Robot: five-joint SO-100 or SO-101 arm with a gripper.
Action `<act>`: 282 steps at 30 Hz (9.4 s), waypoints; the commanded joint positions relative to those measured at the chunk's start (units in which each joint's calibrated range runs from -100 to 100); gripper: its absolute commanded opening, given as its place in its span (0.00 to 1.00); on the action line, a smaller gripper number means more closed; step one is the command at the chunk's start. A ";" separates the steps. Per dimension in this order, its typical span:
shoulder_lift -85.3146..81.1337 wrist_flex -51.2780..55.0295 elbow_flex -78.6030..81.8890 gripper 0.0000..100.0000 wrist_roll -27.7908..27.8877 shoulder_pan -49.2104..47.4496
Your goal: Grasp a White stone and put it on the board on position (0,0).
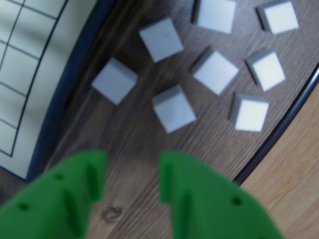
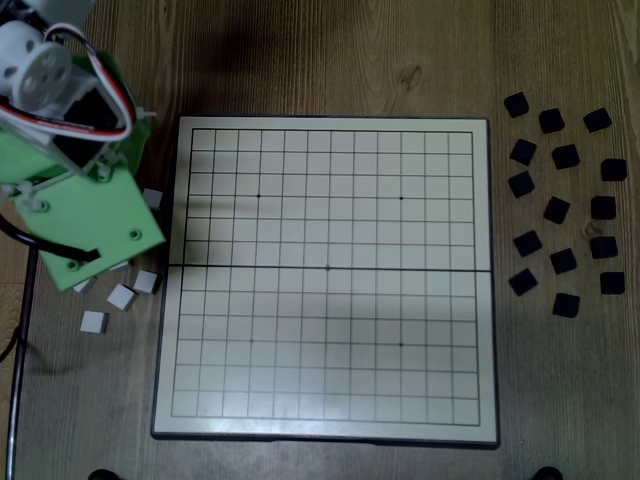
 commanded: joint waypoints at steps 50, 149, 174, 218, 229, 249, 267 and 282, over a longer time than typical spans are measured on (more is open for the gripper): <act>5.63 -8.14 0.74 0.13 10.26 4.15; -21.75 4.34 1.70 0.06 -22.08 -18.33; -10.05 20.21 -25.35 0.06 -32.48 -36.99; 0.04 -4.42 -0.42 0.06 -31.40 -37.90; -0.47 -6.90 2.76 0.06 -31.65 -37.99; -0.56 -9.30 5.08 0.06 -31.60 -38.08; -1.49 -9.22 6.53 0.10 -32.14 -38.81; -2.51 -8.72 6.44 0.12 -30.96 -38.63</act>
